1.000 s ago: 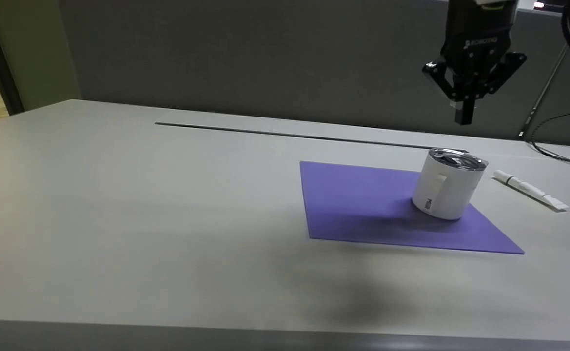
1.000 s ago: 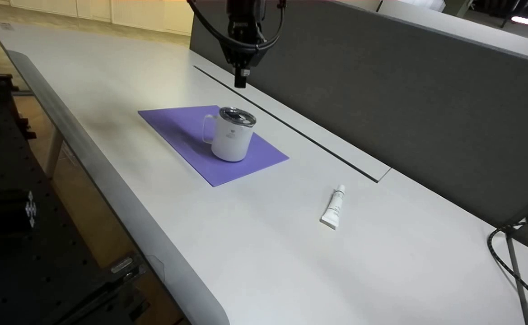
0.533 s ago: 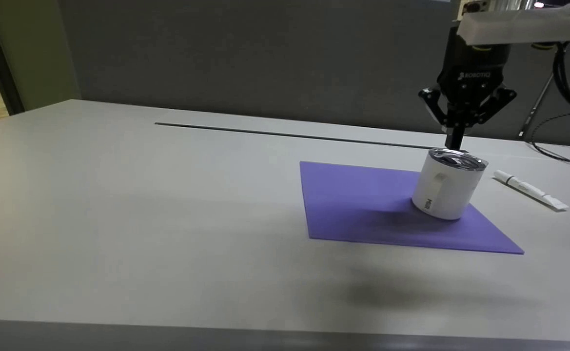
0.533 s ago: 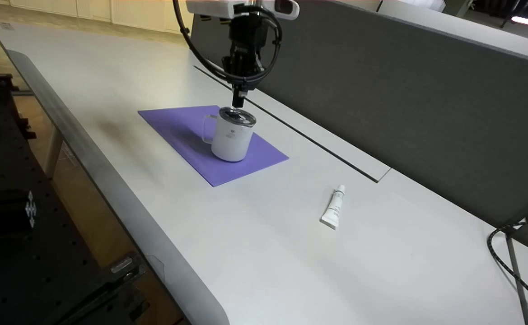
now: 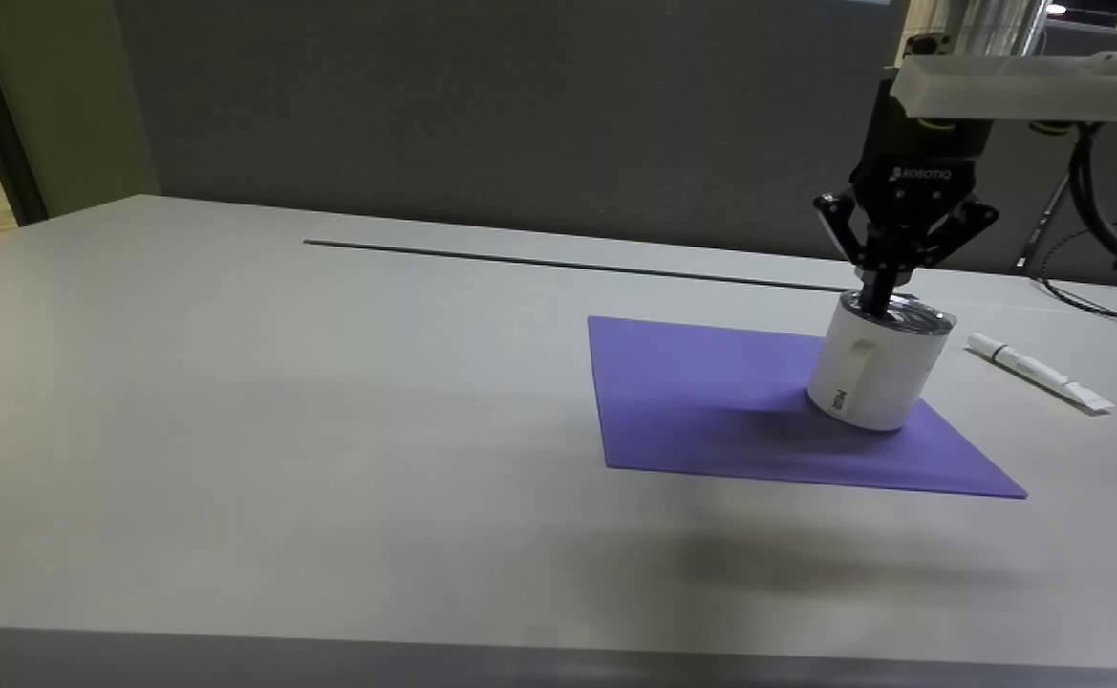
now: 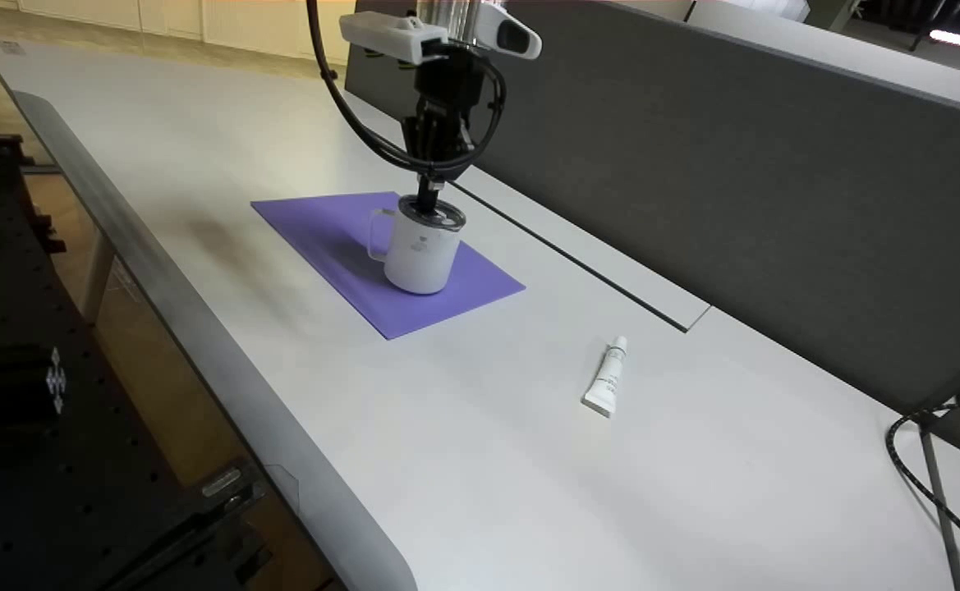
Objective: Open the sliding lid on the travel mug
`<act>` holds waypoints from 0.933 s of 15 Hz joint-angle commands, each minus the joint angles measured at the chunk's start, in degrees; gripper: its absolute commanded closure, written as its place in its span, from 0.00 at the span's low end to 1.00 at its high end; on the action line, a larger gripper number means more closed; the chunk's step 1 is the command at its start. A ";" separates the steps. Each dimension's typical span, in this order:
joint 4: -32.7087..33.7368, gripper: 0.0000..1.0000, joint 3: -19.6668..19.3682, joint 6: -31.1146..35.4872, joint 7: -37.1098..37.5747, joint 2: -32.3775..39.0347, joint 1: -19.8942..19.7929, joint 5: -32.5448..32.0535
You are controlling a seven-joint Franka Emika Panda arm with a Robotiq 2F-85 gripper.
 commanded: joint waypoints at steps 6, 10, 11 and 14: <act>0.77 1.00 -2.50 -0.24 0.05 0.99 0.89 -0.21; 0.74 1.00 -2.82 0.01 -0.04 1.20 0.87 -0.02; 0.73 1.00 -2.86 0.08 0.01 1.25 0.92 -0.05; 0.71 1.00 -2.41 0.88 -0.53 1.29 0.64 0.96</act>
